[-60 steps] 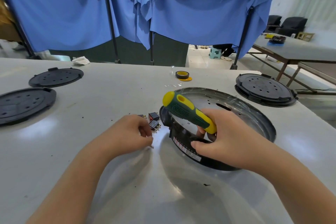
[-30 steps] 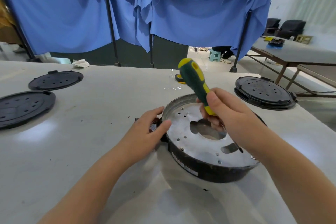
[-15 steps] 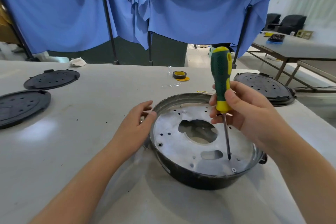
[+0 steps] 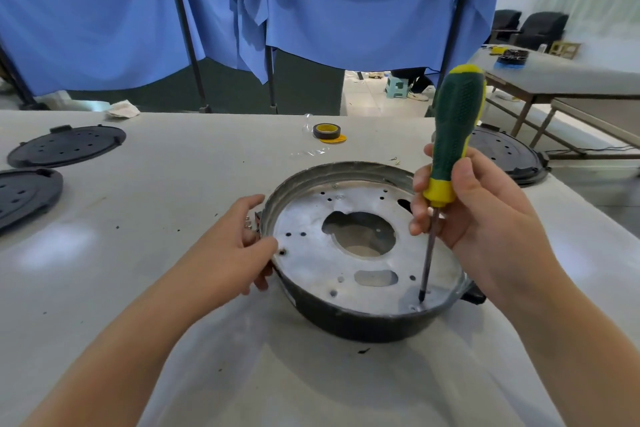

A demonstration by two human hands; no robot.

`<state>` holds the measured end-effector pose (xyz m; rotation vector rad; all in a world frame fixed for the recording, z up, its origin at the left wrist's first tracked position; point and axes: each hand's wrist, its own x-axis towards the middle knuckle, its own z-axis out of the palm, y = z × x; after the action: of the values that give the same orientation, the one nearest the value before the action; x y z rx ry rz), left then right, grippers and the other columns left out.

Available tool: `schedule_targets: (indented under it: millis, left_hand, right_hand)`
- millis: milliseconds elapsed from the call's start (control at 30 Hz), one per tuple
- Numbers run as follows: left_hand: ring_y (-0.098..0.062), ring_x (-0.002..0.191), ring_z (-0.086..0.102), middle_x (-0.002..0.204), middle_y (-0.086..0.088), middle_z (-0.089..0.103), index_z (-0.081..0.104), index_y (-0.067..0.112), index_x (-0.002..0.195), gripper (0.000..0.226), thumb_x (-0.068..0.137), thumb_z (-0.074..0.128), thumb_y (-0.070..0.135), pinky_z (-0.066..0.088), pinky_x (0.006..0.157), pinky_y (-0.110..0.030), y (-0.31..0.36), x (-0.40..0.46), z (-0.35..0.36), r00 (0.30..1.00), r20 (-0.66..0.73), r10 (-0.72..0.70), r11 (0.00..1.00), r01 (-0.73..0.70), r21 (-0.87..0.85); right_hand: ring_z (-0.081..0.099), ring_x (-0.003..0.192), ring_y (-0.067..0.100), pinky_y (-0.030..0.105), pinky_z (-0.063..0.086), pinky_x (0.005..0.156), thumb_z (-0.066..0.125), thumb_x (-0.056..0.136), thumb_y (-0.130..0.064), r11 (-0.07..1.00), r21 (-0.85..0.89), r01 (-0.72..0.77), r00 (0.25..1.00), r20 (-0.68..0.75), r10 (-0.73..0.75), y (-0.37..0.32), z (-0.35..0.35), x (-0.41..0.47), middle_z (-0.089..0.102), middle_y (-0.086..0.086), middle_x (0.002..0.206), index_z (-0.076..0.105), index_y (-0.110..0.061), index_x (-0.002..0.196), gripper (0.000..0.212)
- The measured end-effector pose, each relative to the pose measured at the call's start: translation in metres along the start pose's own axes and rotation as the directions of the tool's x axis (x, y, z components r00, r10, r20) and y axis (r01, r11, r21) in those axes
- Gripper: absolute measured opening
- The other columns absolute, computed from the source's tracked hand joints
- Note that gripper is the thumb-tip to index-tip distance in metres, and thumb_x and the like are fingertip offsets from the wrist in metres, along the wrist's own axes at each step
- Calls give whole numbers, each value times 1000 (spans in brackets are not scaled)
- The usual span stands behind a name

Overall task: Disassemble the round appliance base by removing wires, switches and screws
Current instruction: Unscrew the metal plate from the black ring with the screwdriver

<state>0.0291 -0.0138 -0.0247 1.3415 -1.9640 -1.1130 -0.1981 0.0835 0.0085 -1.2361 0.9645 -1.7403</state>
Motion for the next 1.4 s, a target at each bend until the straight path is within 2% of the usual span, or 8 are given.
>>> schedule_targets:
  millis: [133,233,300,433,533,633,1167,1400]
  left_hand:
    - [-7,64,66,87,5,65,24,33,144,59,92,48,46,51,53,-21,-4,5,7,991,-128,34,999,-30,36]
    - [-3,73,61,91,28,57,19,51,135,74,74,59,65,48,60,-25,-6,0,17,1000,-26,-1,999,2,43]
    - [0,64,61,84,32,59,23,62,122,68,66,63,55,47,54,-23,-6,-2,20,999,48,-18,1000,18,2]
    - [-16,61,60,85,-4,63,32,78,90,57,62,52,33,55,54,-37,-6,0,17,997,61,-49,994,55,-93]
    - [-19,63,59,84,-9,63,33,64,118,63,65,44,33,54,58,-44,-9,2,19,1000,-2,-29,997,28,-72]
    - [-10,68,60,83,12,62,27,47,136,71,67,39,35,51,62,-36,-14,5,21,999,-42,3,999,-4,-45]
    - [-5,78,59,90,26,60,26,44,140,73,69,37,34,47,66,-33,-11,5,23,998,-59,27,999,-29,-30]
    - [-4,90,57,107,25,56,24,43,143,74,70,35,35,47,72,-32,-11,11,21,998,-41,47,998,-48,-29]
  right_hand:
    - [60,64,16,28,54,58,42,88,-30,998,-43,40,998,-47,-42,3,2,-3,64,1,80,55,-14,110,30]
    - [60,63,16,28,54,59,42,89,-30,995,-68,79,994,-71,-84,5,4,-5,63,1,81,54,-14,111,30]
    - [60,64,16,29,54,59,42,90,-31,993,-65,100,991,-79,-105,6,4,-7,63,1,82,54,-15,110,28]
    - [61,64,16,31,55,62,45,90,-33,994,-1,113,990,-90,-113,8,6,-7,64,0,82,55,-18,107,25]
    - [62,64,16,33,56,64,41,92,-28,993,65,96,992,-87,-91,10,8,-8,65,0,81,55,-16,107,23]
    - [62,64,16,34,56,66,40,94,-27,991,116,72,996,-64,-64,13,11,-9,65,1,80,54,-14,106,23]
    - [58,60,15,31,55,60,41,89,-30,992,123,27,999,-21,-24,14,15,-11,62,0,78,52,-13,109,29]
    - [58,70,15,31,54,73,47,88,-33,995,85,-50,981,189,34,8,15,-8,61,3,83,54,-16,113,31]
